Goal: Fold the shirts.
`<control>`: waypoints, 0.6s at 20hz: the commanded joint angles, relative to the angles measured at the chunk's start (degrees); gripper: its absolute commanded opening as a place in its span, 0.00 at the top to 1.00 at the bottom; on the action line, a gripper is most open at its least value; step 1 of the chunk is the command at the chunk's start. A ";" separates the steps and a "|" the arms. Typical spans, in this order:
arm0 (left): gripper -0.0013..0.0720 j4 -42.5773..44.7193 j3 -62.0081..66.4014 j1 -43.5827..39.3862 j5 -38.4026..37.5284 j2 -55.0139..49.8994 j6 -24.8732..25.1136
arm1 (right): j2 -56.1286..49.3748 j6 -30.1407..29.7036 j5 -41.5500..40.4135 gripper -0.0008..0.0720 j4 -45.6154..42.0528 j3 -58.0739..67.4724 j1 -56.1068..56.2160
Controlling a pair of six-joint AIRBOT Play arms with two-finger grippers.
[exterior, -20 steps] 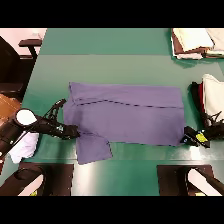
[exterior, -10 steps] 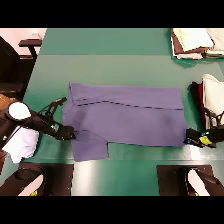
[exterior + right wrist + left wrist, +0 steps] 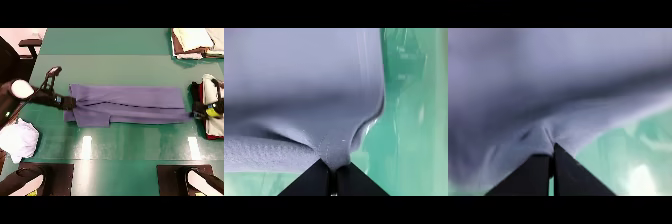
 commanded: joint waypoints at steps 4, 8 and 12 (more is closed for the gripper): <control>0.95 2.91 14.53 0.09 10.67 -18.64 2.80 | -20.46 0.04 -3.54 0.97 0.02 20.92 5.73; 0.95 3.04 16.09 0.07 17.35 -22.77 2.78 | -29.24 0.00 -3.58 0.96 5.57 29.16 4.72; 0.35 3.02 17.42 0.07 17.97 -22.86 2.67 | -33.86 -3.89 -3.48 0.53 10.86 33.90 3.43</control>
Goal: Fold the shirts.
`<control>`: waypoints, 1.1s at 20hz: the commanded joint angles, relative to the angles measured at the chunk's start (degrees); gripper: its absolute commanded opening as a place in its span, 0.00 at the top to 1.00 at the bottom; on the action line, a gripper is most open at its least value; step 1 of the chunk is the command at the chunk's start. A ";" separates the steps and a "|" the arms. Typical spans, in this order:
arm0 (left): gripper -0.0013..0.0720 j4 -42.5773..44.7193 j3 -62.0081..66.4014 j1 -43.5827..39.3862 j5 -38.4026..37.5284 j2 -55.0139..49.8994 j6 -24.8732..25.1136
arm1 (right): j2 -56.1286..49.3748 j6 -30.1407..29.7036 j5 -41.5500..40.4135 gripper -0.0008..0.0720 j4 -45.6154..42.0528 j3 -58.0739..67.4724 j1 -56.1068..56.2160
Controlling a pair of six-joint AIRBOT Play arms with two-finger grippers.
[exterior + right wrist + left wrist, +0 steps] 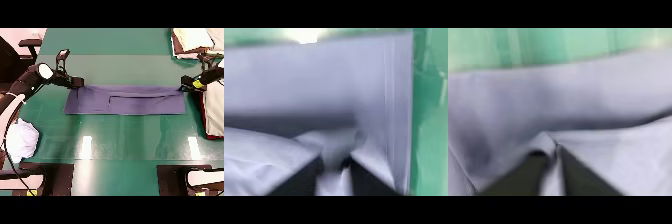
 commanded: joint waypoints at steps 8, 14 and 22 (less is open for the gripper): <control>0.95 -2.84 7.10 -0.02 -11.50 -0.48 0.15 | -2.12 -8.63 9.66 0.16 4.26 1.90 -12.66; 0.95 -10.45 7.08 -0.94 -10.32 -1.22 -0.04 | -4.72 -14.75 5.99 0.21 13.88 -10.86 -17.92; 0.95 -12.76 7.19 -12.79 -2.49 -7.10 -3.34 | -8.04 -16.96 -1.29 0.93 19.02 -8.94 -10.43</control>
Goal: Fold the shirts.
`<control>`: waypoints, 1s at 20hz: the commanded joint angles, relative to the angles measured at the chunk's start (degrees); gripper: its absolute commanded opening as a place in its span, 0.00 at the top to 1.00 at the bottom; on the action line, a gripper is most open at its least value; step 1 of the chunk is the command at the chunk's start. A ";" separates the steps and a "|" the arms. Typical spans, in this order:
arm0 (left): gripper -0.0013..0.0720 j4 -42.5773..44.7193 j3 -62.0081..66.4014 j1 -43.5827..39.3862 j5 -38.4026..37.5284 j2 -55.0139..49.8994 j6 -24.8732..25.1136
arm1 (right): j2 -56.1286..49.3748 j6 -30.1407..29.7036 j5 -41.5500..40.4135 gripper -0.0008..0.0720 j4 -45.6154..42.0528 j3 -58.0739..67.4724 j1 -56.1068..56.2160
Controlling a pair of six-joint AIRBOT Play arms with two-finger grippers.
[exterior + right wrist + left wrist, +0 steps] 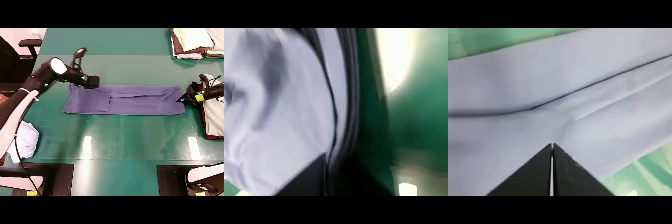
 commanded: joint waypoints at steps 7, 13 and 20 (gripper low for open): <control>0.95 -4.76 11.56 -9.62 2.67 -14.82 -1.09 | 6.54 0.50 7.91 0.97 2.01 17.66 9.53; 0.95 -5.42 21.00 -11.65 -1.27 -24.33 -1.16 | 12.74 4.57 7.69 0.97 2.03 29.81 21.66; 0.95 -4.15 21.03 -11.63 -2.49 -24.76 -1.11 | 12.98 6.97 4.57 0.97 2.08 35.80 33.77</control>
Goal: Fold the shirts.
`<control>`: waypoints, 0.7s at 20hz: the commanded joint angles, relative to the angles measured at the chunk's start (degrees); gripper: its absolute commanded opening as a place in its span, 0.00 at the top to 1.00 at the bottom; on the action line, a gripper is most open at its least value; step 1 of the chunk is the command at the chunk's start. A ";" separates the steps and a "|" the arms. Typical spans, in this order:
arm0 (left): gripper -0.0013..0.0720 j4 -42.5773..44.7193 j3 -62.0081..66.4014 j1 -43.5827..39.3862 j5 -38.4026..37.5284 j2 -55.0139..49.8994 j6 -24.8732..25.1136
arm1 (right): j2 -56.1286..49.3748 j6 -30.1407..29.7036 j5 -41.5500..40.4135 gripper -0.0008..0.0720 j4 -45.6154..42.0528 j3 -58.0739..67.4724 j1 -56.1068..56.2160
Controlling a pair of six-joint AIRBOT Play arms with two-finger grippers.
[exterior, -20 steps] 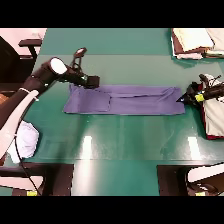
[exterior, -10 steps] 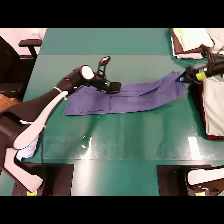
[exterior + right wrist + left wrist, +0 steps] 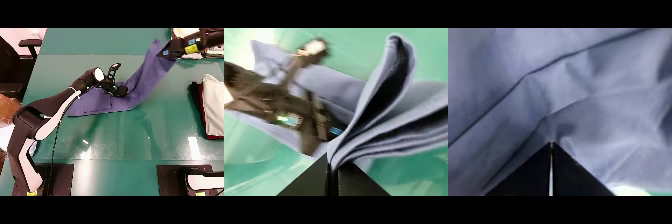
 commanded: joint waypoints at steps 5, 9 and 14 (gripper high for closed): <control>0.95 0.68 1.05 2.10 -3.21 1.16 0.07 | 0.20 1.05 -6.86 0.97 0.11 1.75 11.61; 0.95 9.44 1.18 11.21 -8.07 11.37 0.04 | -2.27 -0.28 -12.61 0.97 9.18 1.75 16.46; 0.95 16.92 1.16 26.51 -10.62 27.87 0.31 | -12.48 -7.93 -23.76 0.88 17.86 2.38 26.71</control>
